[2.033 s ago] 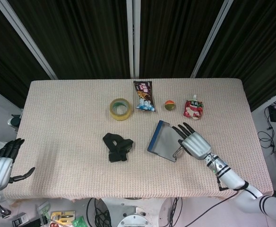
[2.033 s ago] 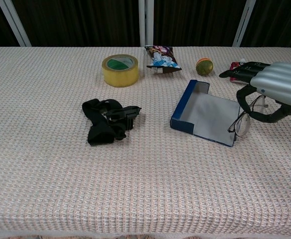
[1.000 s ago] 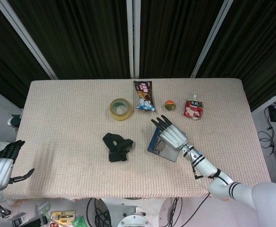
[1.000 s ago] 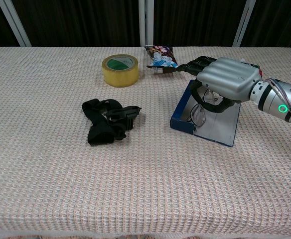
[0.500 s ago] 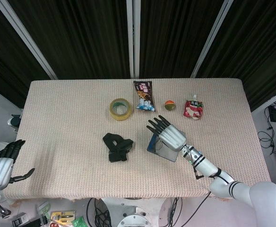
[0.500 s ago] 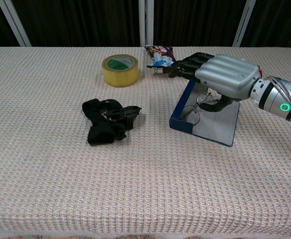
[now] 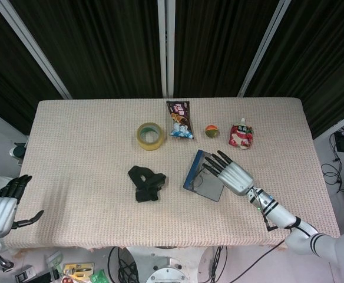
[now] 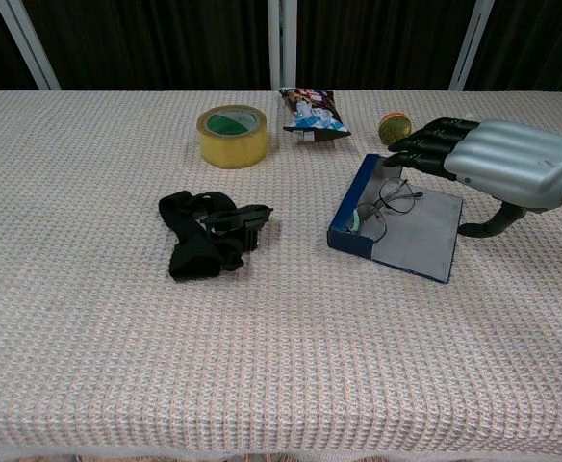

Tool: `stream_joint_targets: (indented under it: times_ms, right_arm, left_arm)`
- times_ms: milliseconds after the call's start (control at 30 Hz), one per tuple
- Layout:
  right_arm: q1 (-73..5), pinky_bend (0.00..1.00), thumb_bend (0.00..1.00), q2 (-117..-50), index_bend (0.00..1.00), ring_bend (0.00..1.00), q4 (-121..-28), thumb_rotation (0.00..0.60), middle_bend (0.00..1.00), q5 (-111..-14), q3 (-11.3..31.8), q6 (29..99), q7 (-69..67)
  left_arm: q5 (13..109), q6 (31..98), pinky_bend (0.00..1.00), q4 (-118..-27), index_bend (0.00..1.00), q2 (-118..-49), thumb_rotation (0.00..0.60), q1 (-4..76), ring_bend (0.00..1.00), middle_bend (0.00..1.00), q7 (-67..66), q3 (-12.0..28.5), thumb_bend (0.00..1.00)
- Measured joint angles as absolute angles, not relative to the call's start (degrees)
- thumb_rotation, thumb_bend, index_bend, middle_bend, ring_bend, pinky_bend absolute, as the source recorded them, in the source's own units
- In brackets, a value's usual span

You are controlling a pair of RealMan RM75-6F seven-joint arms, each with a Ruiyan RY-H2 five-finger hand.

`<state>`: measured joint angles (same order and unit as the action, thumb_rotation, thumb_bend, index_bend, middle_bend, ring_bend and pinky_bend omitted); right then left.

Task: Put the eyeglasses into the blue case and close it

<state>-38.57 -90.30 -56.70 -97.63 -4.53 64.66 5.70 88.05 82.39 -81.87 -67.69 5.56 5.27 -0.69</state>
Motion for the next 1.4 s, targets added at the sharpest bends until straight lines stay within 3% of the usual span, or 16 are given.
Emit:
stream_joint_targets:
  times_ms: [633,733,867,1133,1300,1400]
  right_arm:
    - [-38.3,0.00,0.05,-96.5,0.00,0.00,-48.1,0.600,0.00,-99.6,-5.5,65.1,2.6]
    - [-38.5,0.00,0.08,-97.5,0.00,0.00,-46.2,0.600,0.00,-100.4,-5.7,66.5,0.9]
    - [-38.5,0.00,0.21,-100.2,0.01,0.00,-41.9,0.600,0.00,-101.6,-5.7,70.2,-2.4]
    - [-38.2,0.00,0.44,-108.1,0.37,0.00,-31.4,0.600,0.00,-101.7,-4.7,74.5,-9.6]
    - [-38.3,0.00,0.47,-110.7,0.44,0.00,-27.7,0.600,0.00,-100.8,-4.3,73.7,-10.8]
    - [-38.5,0.00,0.47,-111.5,0.53,0.00,-26.7,0.600,0.00,-100.4,-4.3,73.1,-10.8]
  left_arm:
    - [87.8,82.9,0.24,-80.3,0.05,-68.1,0.385,5.1,0.09,0.08,6.3,-0.7,0.18]
    - [87.9,83.1,0.24,-79.6,0.05,-68.4,0.385,5.1,0.09,0.08,6.9,-0.7,0.18]
    - [88.0,83.3,0.24,-78.8,0.05,-68.7,0.382,5.0,0.09,0.08,7.6,-0.6,0.18]
    - [87.7,83.2,0.24,-78.1,0.05,-68.8,0.384,4.9,0.09,0.08,8.2,-0.6,0.18]
    - [87.4,82.9,0.24,-77.8,0.05,-68.8,0.381,4.9,0.09,0.08,8.5,-0.5,0.18]
    - [87.2,82.7,0.24,-77.6,0.05,-68.9,0.381,5.0,0.09,0.08,8.7,-0.4,0.18]
